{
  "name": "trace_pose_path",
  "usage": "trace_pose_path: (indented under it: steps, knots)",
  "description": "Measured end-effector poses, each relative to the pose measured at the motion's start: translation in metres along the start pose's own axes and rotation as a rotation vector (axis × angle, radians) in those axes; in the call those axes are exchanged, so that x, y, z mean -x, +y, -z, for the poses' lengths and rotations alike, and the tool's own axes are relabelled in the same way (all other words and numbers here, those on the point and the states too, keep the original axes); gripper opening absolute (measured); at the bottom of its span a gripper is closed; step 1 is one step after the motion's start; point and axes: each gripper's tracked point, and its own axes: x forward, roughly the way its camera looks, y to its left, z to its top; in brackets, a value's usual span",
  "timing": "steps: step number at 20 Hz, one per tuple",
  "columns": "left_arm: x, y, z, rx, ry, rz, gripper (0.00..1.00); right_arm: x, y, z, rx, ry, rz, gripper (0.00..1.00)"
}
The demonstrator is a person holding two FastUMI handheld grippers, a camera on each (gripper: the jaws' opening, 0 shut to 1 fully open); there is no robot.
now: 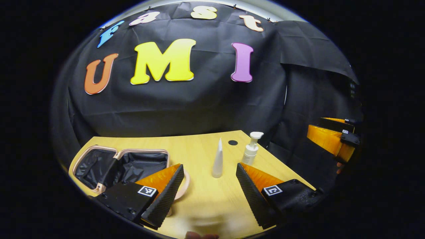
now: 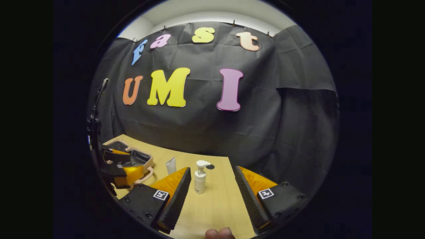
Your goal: First open the suitcase, pack the skin care products into it, and then close the suitcase.
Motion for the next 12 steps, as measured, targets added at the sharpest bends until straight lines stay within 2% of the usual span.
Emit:
trace_pose_path:
  steps: [6,12]
  knots:
    - [-0.058,-0.024,0.032,0.027,0.065,0.039,1.00,0.005,-0.023,0.022,0.049,0.048,0.012,0.79]
    - [-0.123,-0.011,0.067,0.048,0.101,-0.009,1.00,0.002,-0.049,0.039,0.033,0.115,0.066,0.77]
